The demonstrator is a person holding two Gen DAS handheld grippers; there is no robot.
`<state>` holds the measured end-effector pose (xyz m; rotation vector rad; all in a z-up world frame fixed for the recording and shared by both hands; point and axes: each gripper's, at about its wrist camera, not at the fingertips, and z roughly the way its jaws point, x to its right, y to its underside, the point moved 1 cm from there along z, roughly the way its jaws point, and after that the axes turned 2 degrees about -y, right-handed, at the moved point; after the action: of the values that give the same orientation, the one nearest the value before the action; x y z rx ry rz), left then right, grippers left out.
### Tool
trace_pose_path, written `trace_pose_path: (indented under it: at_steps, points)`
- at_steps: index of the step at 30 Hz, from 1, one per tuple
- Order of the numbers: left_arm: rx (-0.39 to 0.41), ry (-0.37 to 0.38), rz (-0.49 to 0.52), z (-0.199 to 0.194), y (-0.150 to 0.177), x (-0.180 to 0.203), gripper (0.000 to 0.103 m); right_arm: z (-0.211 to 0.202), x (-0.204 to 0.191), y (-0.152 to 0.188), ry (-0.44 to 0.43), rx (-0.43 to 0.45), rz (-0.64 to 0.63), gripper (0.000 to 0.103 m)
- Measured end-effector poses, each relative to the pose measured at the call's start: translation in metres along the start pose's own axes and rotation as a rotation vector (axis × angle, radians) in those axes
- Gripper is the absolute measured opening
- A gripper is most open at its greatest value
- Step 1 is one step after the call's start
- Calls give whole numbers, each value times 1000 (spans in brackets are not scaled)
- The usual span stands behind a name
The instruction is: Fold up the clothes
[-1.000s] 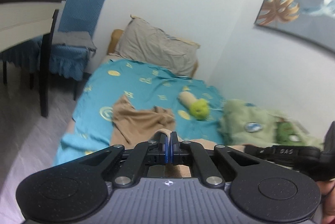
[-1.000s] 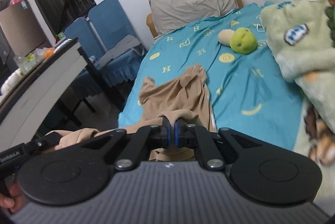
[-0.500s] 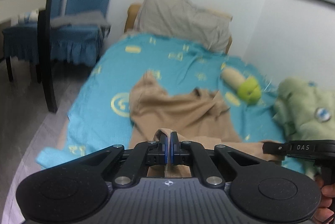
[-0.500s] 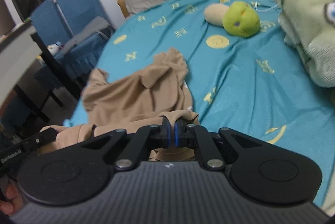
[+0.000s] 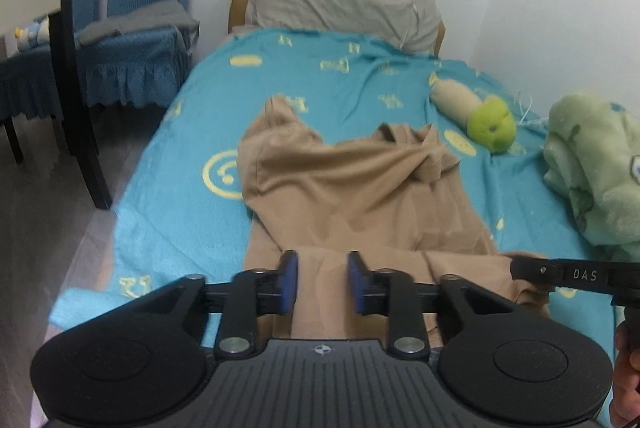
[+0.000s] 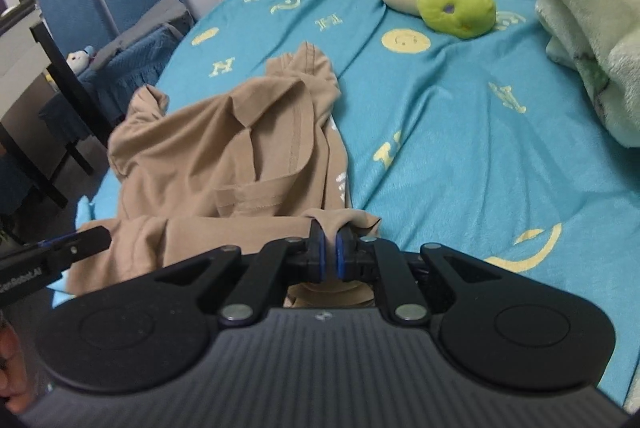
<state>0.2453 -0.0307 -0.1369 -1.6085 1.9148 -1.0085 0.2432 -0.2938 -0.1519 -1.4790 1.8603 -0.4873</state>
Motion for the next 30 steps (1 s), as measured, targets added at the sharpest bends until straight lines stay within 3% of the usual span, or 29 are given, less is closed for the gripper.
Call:
trace_pose_path:
  at_steps: [3,4,5,6,7,8,14,19,22,25,30]
  points:
    - [64,-15,19,-28,-3,8,65,-22,-2,-1,9,52,4,22]
    - [87,-22,30,-39,-3,12,70,-31,-2,0,14,79,5,39]
    - [107,-24,37,-50,-2,15,82,-42,-3,1,15,110,5,56]
    - [125,-23,42,-60,0,18,91,-52,-4,2,17,141,5,65]
    - [143,-23,47,-71,1,21,95,-63,-5,4,15,168,2,81]
    - [156,-19,48,-81,4,23,99,-73,-6,6,8,192,-4,89]
    - [182,-14,73,-119,23,36,103,-119,-20,19,-22,250,-95,88]
    - [62,1,-12,-115,40,28,103,-133,-19,33,-24,238,-82,88]
    - [-82,6,-124,-104,50,15,103,-138,-14,43,-34,214,-36,88]
    - [-163,29,-285,-98,61,-5,103,-135,-1,52,-8,151,60,88]
    - [-326,112,-542,-77,83,-32,101,-112,37,63,-68,13,363,88]
